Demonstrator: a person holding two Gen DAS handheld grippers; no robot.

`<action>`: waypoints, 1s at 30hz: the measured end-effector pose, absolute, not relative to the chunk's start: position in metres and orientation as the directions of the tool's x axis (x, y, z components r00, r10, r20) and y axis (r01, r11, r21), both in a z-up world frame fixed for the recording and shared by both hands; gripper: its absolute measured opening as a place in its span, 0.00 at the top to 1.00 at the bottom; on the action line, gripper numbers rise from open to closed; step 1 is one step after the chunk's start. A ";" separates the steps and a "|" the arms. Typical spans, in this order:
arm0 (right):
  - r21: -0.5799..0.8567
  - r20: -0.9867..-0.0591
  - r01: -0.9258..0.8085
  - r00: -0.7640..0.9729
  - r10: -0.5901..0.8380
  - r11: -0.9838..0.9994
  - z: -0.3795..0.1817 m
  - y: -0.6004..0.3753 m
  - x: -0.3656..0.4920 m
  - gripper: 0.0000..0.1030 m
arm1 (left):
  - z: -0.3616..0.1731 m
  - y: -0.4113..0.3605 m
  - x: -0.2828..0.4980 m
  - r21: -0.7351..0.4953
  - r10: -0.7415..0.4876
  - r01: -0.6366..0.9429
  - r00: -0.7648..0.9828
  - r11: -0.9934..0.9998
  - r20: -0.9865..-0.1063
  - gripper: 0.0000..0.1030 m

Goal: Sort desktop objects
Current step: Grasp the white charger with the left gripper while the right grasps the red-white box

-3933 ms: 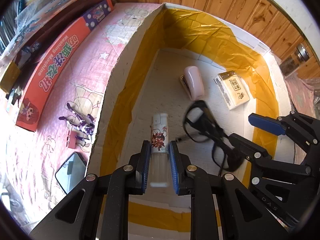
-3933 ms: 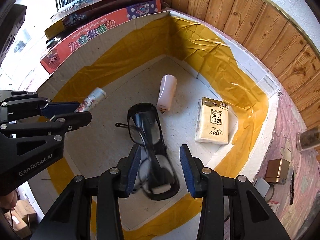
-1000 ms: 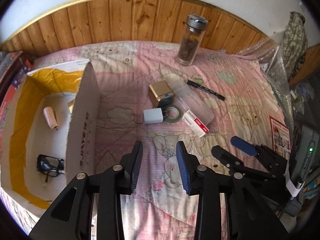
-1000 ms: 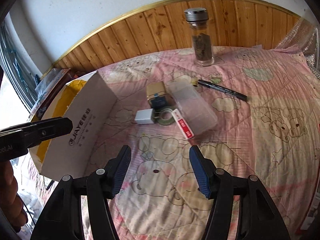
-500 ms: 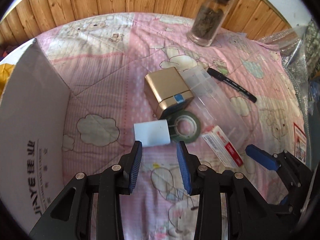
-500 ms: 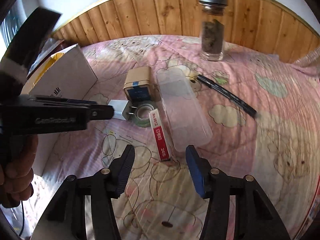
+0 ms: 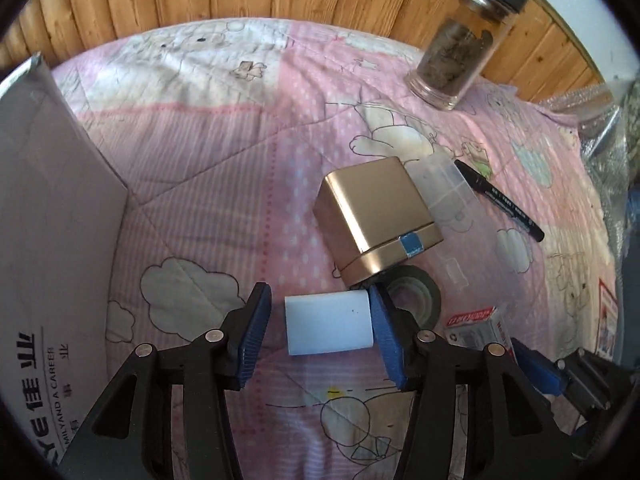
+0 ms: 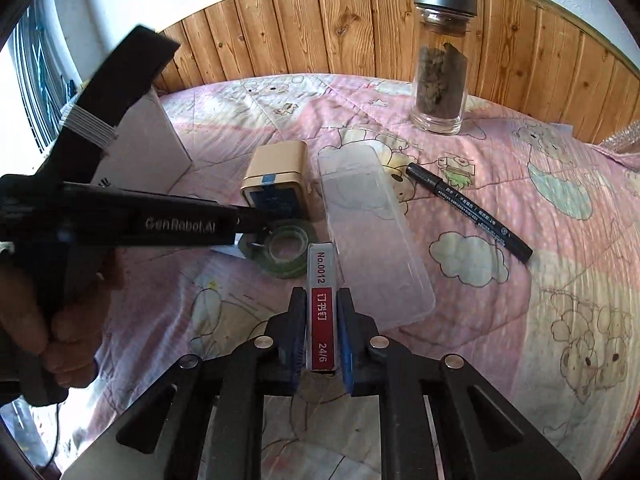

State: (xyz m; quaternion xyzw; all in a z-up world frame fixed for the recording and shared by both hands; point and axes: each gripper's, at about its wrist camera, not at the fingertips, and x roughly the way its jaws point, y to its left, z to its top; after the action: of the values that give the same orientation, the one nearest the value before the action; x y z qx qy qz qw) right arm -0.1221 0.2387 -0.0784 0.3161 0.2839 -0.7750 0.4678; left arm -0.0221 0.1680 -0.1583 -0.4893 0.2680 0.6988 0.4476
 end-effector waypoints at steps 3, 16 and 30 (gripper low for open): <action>-0.112 -0.765 0.893 -0.358 -0.536 -0.436 -0.083 0.244 -0.121 0.84 | -0.159 0.167 -0.023 -0.089 0.375 -0.885 -0.101 -0.457 -0.921 0.48; -0.014 -0.788 0.760 -0.408 -0.461 -0.649 -0.099 0.262 -0.129 0.85 | -0.159 0.165 -0.011 -0.074 0.374 -0.896 -0.107 -0.438 -0.921 0.55; -0.045 -0.748 0.658 -0.520 -0.411 -0.751 -0.080 0.264 -0.093 0.85 | -0.126 0.136 0.017 -0.016 0.398 -0.902 -0.174 -0.431 -0.901 0.56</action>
State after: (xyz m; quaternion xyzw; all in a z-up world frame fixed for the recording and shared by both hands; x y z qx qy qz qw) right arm -0.0932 0.2640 -0.0797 0.3773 0.1637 -0.8564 0.3123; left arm 0.0173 0.1364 -0.1262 -0.4538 0.2778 0.7140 0.4551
